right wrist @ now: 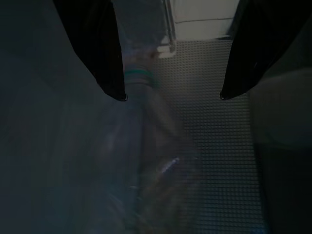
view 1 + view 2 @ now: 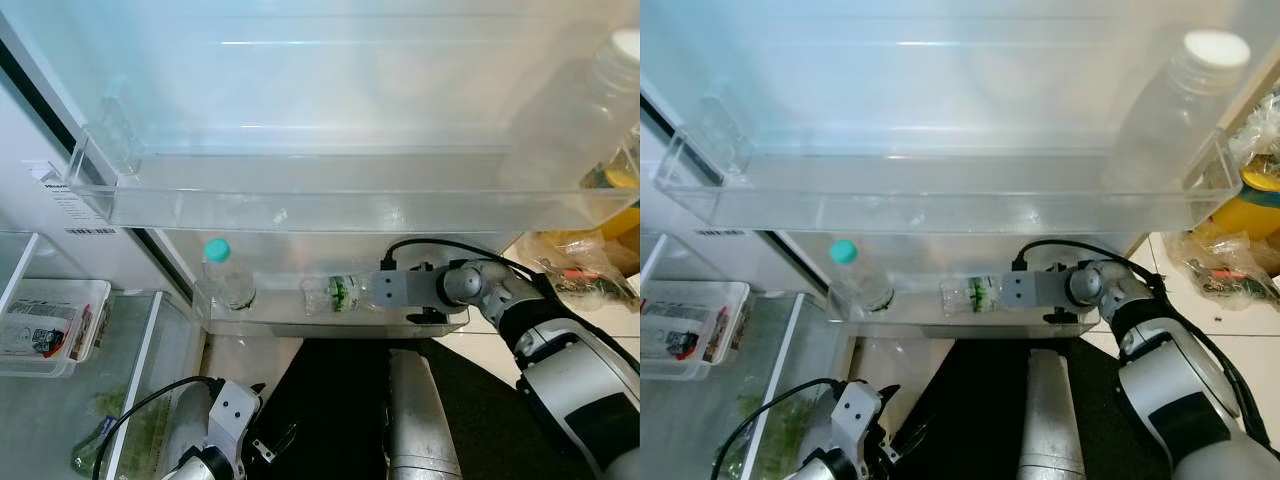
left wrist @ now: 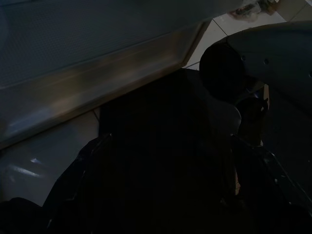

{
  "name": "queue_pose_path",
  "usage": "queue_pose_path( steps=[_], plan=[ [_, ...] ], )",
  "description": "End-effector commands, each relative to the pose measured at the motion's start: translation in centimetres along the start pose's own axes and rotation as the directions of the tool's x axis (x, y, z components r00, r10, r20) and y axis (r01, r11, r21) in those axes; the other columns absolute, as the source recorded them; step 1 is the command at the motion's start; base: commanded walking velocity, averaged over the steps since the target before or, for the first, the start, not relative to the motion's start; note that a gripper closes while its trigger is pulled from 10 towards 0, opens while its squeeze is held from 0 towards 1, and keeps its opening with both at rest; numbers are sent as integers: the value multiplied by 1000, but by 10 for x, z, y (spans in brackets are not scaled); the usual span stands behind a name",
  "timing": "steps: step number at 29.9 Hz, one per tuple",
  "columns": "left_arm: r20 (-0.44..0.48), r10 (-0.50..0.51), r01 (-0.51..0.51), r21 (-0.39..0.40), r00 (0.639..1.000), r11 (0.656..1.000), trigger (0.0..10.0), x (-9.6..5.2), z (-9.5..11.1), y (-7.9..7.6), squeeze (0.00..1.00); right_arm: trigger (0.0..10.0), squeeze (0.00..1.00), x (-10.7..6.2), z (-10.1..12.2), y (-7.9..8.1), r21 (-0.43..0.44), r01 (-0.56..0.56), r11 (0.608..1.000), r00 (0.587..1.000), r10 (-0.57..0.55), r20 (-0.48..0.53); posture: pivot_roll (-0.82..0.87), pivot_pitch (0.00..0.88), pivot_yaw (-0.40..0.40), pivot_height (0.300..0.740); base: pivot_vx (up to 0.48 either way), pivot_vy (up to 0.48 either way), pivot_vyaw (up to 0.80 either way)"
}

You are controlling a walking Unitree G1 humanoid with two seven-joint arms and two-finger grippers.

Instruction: Restocking fridge

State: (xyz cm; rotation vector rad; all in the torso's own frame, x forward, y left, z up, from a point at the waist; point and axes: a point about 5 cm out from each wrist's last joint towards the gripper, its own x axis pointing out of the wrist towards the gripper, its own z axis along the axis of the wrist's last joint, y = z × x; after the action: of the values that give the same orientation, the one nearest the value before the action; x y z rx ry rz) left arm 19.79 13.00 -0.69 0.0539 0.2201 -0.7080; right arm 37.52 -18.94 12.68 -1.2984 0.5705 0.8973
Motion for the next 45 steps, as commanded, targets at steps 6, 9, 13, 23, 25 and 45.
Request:
queue_pose_path(
  steps=[6, 9, 13, 23, 25, 45],
  plan=[
    [-200, -26, 4, -111, 980, 994, 10000, -32, -43, -19, 0, 10000, 0, 18, -10, 43, 45, -206, 978, 978, 208, -35, 74, 472, 33, 453, 0, 0, 0],
    [-202, -29, 7, -111, 979, 994, 10000, -32, -43, -20, 0, 10000, 0, 18, -9, 44, 28, -221, 975, 974, 222, -46, 74, 472, 33, 453, 0, 0, 0],
    [-202, -29, 6, -112, 979, 994, 10000, -32, -43, -20, 0, 10000, 0, 18, -8, 40, 17, -200, 980, 978, 200, -56, 74, 471, 32, 453, 0, 0, 0],
    [-204, -30, 8, -110, 978, 994, 10000, -30, -43, -19, 0, 10000, 0, 13, -8, 29, 11, -142, 990, 988, 142, -57, 67, 464, 32, 453, 0, 0, 0],
    [-202, -29, 7, -108, 979, 994, 10000, -27, -42, -18, 0, 10000, 0, 9, -4, 18, 29, -91, 995, 995, 92, -26, 61, 459, 31, 453, 0, 0, 0],
    [-195, -32, 13, -101, 980, 995, 10000, -23, -39, -15, 0, 10000, 0, 7, 15, 1, 59, 43, 997, 993, -49, 106, 58, 450, 36, 453, 0, 0, 0]
  ],
)
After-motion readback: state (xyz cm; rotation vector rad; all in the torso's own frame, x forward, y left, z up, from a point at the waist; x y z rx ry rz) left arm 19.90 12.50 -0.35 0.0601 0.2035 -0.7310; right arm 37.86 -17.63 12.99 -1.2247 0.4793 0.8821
